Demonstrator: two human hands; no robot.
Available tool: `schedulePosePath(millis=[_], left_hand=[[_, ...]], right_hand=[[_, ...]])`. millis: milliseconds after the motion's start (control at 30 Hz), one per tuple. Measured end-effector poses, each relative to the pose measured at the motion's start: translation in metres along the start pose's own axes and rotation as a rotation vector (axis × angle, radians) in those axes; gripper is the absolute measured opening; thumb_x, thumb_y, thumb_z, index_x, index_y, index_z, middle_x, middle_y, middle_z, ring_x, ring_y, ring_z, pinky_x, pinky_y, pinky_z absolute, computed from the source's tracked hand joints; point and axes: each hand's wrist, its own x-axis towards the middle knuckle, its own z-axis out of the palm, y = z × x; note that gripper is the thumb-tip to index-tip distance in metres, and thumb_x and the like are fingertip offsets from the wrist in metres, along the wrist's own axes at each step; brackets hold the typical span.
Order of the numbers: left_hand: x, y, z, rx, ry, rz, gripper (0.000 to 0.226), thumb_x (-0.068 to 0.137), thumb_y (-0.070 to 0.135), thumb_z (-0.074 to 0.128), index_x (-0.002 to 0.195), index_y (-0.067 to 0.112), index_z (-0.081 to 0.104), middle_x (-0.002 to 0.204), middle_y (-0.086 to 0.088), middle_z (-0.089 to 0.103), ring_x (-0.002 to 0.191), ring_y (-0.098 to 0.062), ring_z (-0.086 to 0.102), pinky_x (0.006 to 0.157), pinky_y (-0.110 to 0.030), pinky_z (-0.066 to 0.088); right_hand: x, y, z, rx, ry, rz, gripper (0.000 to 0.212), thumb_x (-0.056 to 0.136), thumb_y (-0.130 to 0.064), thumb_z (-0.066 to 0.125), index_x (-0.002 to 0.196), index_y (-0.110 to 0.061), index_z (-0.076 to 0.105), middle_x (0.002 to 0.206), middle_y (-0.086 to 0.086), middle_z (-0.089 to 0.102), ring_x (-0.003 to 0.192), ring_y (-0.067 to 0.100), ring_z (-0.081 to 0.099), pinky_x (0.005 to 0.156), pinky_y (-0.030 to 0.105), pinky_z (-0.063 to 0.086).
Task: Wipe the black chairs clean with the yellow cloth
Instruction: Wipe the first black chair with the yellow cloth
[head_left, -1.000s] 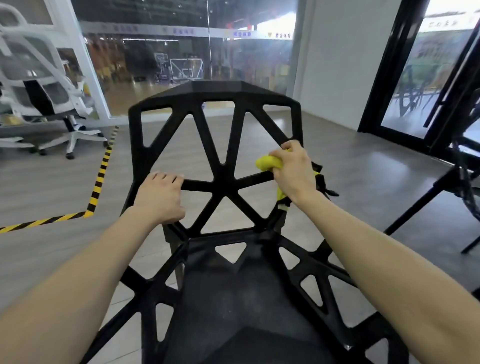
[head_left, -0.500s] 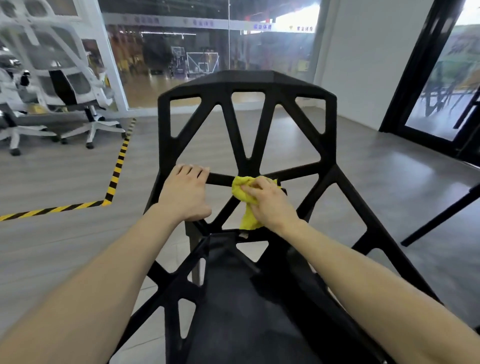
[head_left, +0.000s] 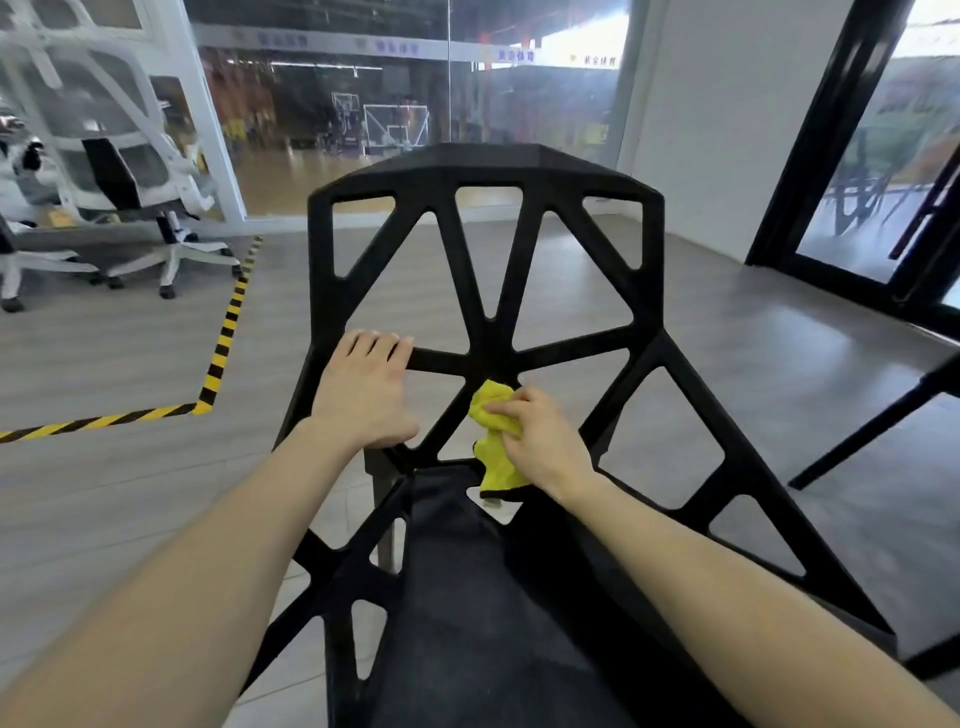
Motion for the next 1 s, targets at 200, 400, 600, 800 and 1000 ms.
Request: schedulePosePath(millis=[200, 400, 600, 800, 1000], left_hand=[[-0.003, -0.002, -0.002, -0.016, -0.031, 0.004, 0.107, 0.071, 0.048, 0.061, 0.166, 0.016, 0.026, 0.165, -0.006, 0.037, 0.158, -0.029, 0.026, 0.135, -0.044, 0.009], [0.000, 0.000, -0.003, -0.012, -0.093, -0.006, 0.114, 0.077, 0.053, 0.056, 0.172, 0.014, 0.007, 0.179, -0.007, 0.014, 0.167, -0.028, 0.001, 0.136, -0.047, 0.000], [-0.002, 0.000, -0.012, 0.003, -0.060, 0.002, 0.102, 0.080, 0.056, 0.066, 0.167, 0.016, 0.028, 0.167, -0.007, 0.041, 0.155, -0.030, 0.034, 0.134, -0.044, 0.016], [-0.003, -0.002, -0.009, -0.009, -0.070, 0.004, 0.101, 0.079, 0.051, 0.067, 0.166, 0.016, 0.030, 0.166, -0.008, 0.040, 0.156, -0.029, 0.032, 0.134, -0.044, 0.013], [-0.003, -0.007, 0.003, -0.017, -0.029, 0.016, 0.103, 0.073, 0.047, 0.067, 0.165, 0.015, 0.031, 0.168, -0.008, 0.037, 0.162, -0.028, 0.021, 0.135, -0.045, 0.008]], right_hand=[[0.004, 0.009, -0.016, -0.127, 0.350, 0.022, 0.041, 0.093, -0.005, 0.060, 0.126, -0.026, 0.072, 0.124, 0.003, 0.056, 0.104, 0.030, 0.060, 0.084, 0.044, 0.057], [-0.002, 0.019, -0.038, -0.199, -0.008, 0.124, 0.047, 0.089, -0.006, 0.060, 0.127, -0.028, 0.077, 0.118, 0.003, 0.060, 0.110, 0.033, 0.063, 0.092, 0.042, 0.053], [0.015, 0.027, -0.091, -0.219, 0.562, 0.154, 0.036, 0.090, -0.003, 0.060, 0.119, -0.019, 0.073, 0.117, 0.007, 0.054, 0.102, 0.031, 0.055, 0.078, 0.038, 0.050], [0.034, -0.010, -0.016, -0.167, 0.224, 0.070, 0.035, 0.093, -0.004, 0.063, 0.121, -0.022, 0.075, 0.122, 0.009, 0.049, 0.111, 0.032, 0.053, 0.087, 0.047, 0.055], [0.026, 0.059, -0.093, -0.199, 0.596, 0.282, 0.031, 0.089, -0.007, 0.061, 0.114, -0.018, 0.075, 0.107, 0.010, 0.052, 0.091, 0.034, 0.057, 0.075, 0.045, 0.055]])
